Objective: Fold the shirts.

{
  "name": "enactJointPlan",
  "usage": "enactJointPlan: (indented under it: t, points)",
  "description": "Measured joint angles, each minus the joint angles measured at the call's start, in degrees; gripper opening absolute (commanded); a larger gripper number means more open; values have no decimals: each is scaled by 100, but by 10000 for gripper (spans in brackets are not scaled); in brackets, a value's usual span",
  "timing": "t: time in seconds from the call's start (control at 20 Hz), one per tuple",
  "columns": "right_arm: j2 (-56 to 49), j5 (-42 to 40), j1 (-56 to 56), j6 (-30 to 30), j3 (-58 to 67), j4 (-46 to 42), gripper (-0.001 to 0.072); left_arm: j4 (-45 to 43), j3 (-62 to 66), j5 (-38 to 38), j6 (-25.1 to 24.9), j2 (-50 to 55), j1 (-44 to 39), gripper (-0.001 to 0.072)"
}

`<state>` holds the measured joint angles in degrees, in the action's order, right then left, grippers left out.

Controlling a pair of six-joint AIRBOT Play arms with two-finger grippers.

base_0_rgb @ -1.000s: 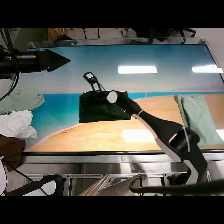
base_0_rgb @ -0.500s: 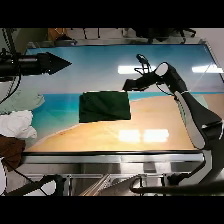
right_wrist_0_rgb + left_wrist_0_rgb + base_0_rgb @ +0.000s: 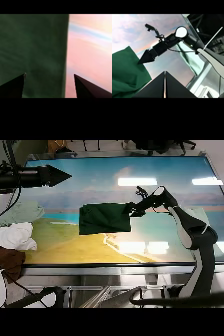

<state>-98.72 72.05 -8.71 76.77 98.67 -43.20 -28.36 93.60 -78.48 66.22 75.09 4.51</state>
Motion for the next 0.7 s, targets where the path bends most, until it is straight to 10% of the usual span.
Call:
enactJointPlan:
  t: [0.15, 0.7]
  points:
    - [-227, -13, -151, -352, -9, 398, 23, -2, 0, -4, -15, 0, 0, 13]
    - [1047, 446, 1394, -966, 1362, 1644, 17, -2, -2, -7, -28, 0, 0, 13]
